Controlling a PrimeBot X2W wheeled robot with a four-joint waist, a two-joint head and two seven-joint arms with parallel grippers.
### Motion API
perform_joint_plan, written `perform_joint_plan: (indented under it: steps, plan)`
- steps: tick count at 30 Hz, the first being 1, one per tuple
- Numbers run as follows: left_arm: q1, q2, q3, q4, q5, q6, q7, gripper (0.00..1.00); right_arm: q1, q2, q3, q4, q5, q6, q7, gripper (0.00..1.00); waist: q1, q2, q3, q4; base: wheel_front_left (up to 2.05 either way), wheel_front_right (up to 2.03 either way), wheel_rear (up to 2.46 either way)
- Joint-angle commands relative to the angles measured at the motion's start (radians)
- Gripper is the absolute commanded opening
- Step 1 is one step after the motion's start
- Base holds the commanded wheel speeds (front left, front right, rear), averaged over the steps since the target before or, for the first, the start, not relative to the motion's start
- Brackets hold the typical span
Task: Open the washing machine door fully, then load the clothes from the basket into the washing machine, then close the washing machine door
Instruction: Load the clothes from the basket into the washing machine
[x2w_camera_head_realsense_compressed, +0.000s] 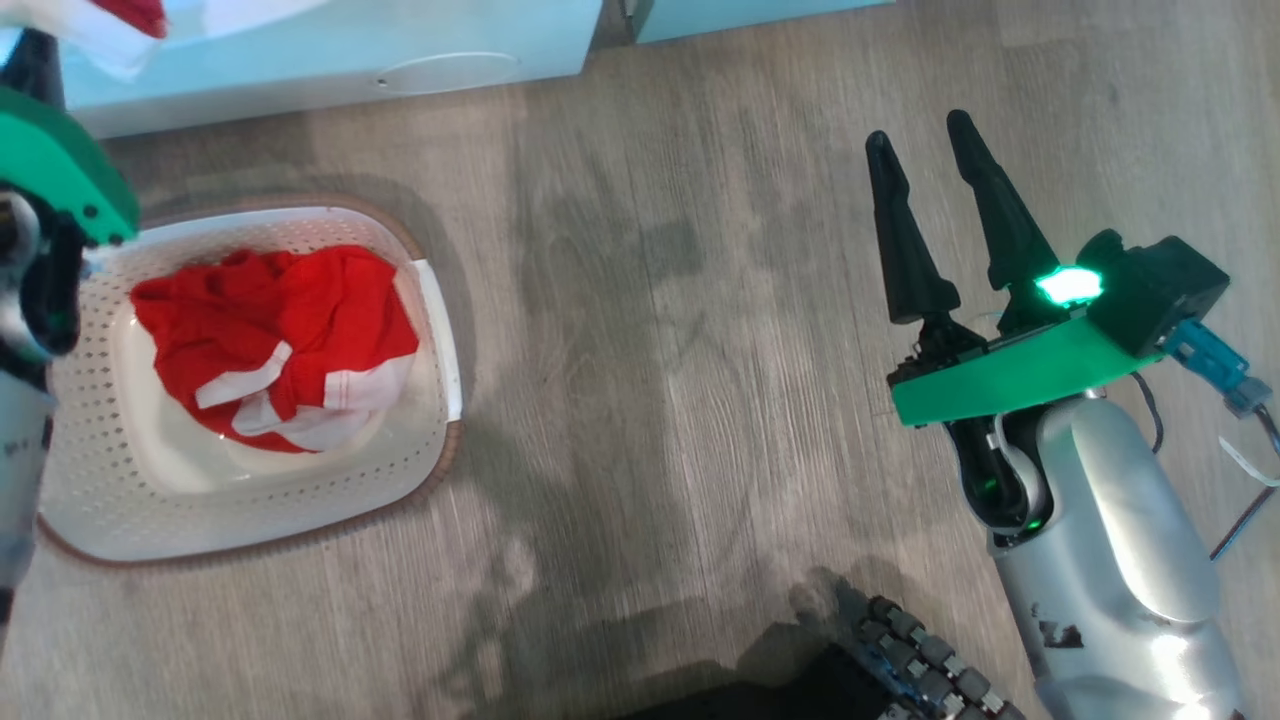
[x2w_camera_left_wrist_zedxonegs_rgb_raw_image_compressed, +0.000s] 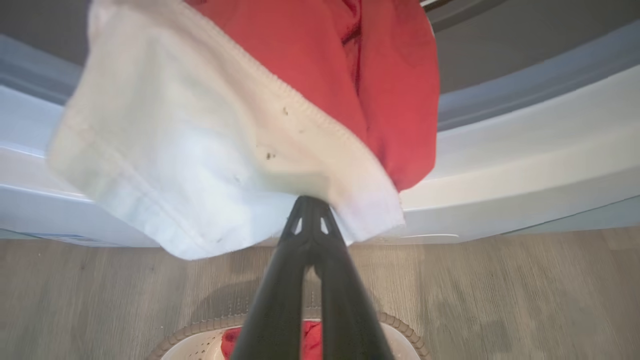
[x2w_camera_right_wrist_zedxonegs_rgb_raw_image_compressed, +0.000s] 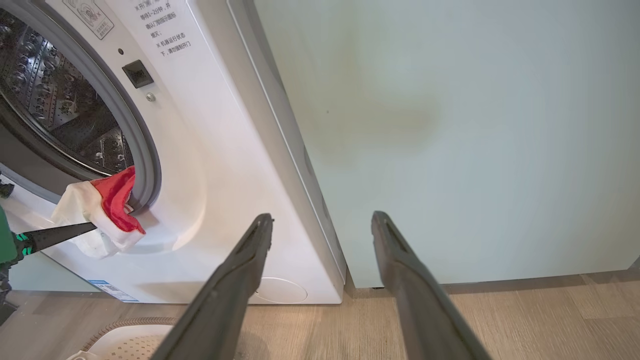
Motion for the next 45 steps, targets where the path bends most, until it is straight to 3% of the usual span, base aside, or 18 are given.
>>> perform_joint_plan:
  steps: [1, 9, 10, 11, 12, 27, 35, 45]
  plan:
    - [0.013, 0.06, 0.039, -0.044, -0.004, 0.01, 0.008, 0.0, 0.015, 0.001, 0.012, -0.03, -0.003, 0.0, -0.006, 1.0, 0.0, 0.0, -0.008, 0.008, 0.0, 0.0, 0.0]
    - [0.177, 0.081, 0.068, -0.253, -0.028, 0.079, 0.016, 0.0, 0.028, 0.001, -0.004, -0.023, -0.02, 0.0, -0.006, 1.0, 0.0, 0.0, -0.052, 0.042, 0.0, 0.0, 0.0]
    - [0.194, 0.08, 0.074, -0.279, -0.028, 0.086, 0.002, 0.11, 0.029, 0.001, -0.007, -0.023, -0.024, 0.0, -0.006, 1.0, 0.0, 0.0, -0.058, 0.046, 0.0, 0.0, 0.0]
    - [0.211, 0.078, 0.08, -0.304, -0.029, 0.093, -0.012, 0.63, 0.031, 0.001, -0.011, -0.023, -0.027, 0.0, -0.006, 1.0, 0.0, 0.0, -0.064, 0.051, 0.0, 0.0, 0.0]
    - [0.227, 0.074, 0.087, -0.329, -0.029, 0.098, -0.03, 1.0, 0.033, 0.001, -0.014, -0.023, -0.031, 0.0, -0.006, 1.0, 0.0, 0.0, -0.071, 0.056, 0.0, 0.0, 0.0]
    - [0.448, 0.006, 0.095, -0.55, 0.044, 0.14, -0.306, 1.0, 0.085, 0.001, -0.062, -0.004, -0.093, 0.0, -0.006, 1.0, 0.0, 0.0, -0.209, 0.119, 0.0, 0.0, 0.0]
    - [0.57, -0.03, 0.071, -0.589, 0.099, 0.154, -0.353, 1.0, 0.144, 0.001, -0.083, 0.015, -0.115, 0.0, -0.006, 1.0, 0.0, 0.0, -0.297, 0.139, 0.0, 0.0, 0.0]
    - [0.659, -0.081, 0.073, -0.584, 0.128, 0.136, -0.365, 1.0, 0.22, 0.001, -0.1, 0.006, -0.121, 0.0, 0.021, 1.0, 0.0, 0.0, -0.406, 0.152, 0.0, 0.0, 0.0]
